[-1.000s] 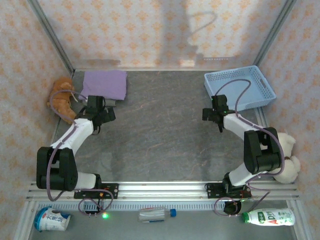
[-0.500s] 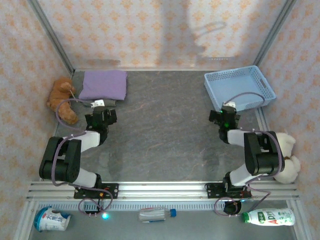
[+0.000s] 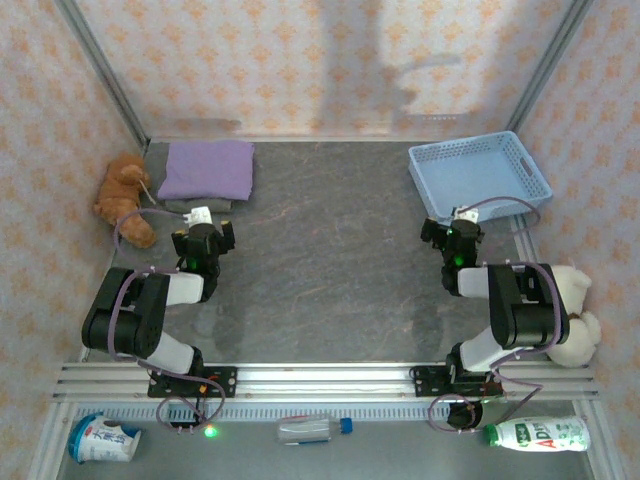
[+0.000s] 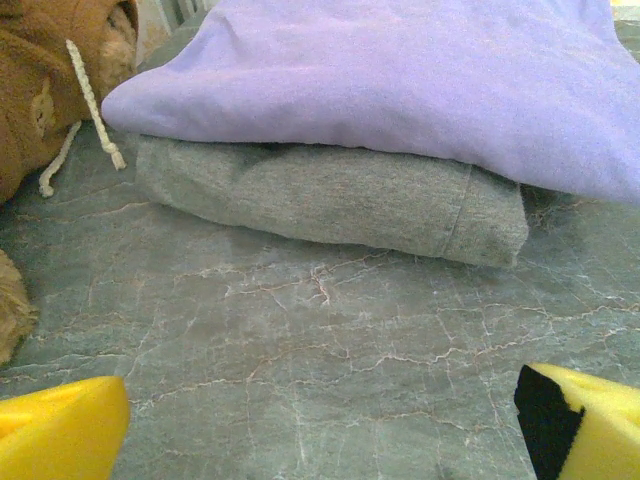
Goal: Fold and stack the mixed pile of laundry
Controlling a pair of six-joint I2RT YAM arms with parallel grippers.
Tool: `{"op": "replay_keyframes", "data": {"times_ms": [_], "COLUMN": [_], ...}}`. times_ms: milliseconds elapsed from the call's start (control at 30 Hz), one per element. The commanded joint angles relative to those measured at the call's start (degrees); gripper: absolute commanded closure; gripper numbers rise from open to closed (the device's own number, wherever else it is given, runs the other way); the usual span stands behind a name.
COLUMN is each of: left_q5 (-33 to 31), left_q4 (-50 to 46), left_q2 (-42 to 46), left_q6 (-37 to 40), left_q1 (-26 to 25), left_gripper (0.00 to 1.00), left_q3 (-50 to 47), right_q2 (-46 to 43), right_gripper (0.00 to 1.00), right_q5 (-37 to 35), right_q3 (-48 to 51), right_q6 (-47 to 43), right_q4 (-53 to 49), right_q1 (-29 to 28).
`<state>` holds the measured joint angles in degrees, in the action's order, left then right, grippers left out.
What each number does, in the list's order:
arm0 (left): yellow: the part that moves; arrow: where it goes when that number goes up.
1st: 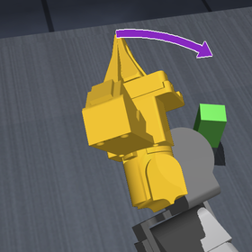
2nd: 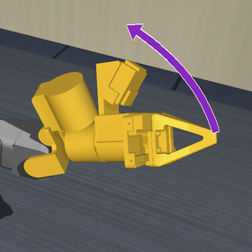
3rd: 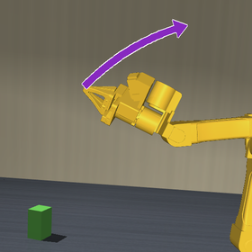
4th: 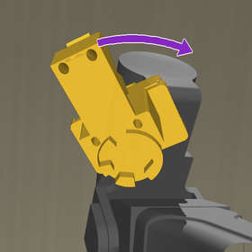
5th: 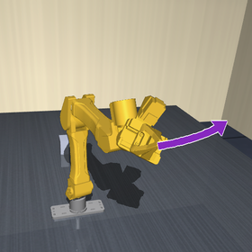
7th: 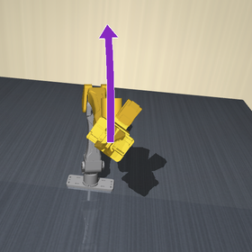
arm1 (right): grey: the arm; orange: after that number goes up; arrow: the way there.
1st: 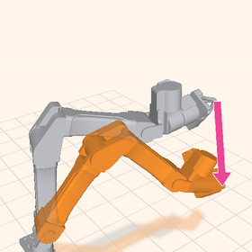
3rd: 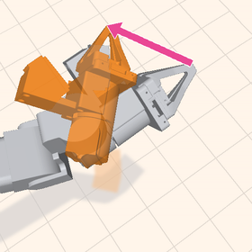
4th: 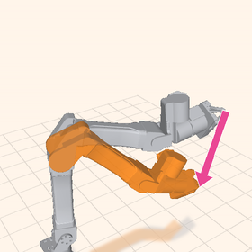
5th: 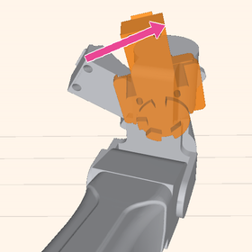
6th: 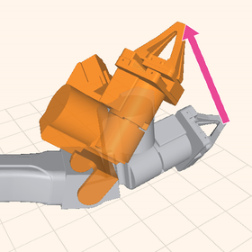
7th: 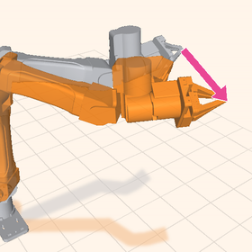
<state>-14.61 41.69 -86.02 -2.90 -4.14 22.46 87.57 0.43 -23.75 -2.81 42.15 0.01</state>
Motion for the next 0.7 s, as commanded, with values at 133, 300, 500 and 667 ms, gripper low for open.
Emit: {"op": "replay_keyframes", "data": {"times_ms": [133, 300, 500, 667], "left_q5": [-1.7, -1.7, -1.6, -1.6], "left_q4": [2.1, 2.0, 2.0, 2.0], "left_q2": [0.4, 0.4, 0.4, 0.4], "left_q6": [1.2, 1.1, 1.1, 1.1], "left_q1": [-0.3, -0.3, -0.3, -0.3], "left_gripper": [0.00, 0.00, 0.00, 0.20], "left_q3": [1.3, 1.2, 1.3, 1.3], "right_q2": [-0.4, -0.5, -0.1, -0.3], "right_gripper": [0.00, 0.00, 0.00, 0.00], "right_q5": [-0.3, -0.3, -0.5, -0.8], "right_q3": [-0.2, -0.2, -0.7, -0.4], "right_q6": [0.6, 0.5, 0.3, 0.2], "right_q4": [2.3, 2.3, 1.7, 2.2], "right_q1": [-0.4, -0.5, -0.6, -0.8]}}
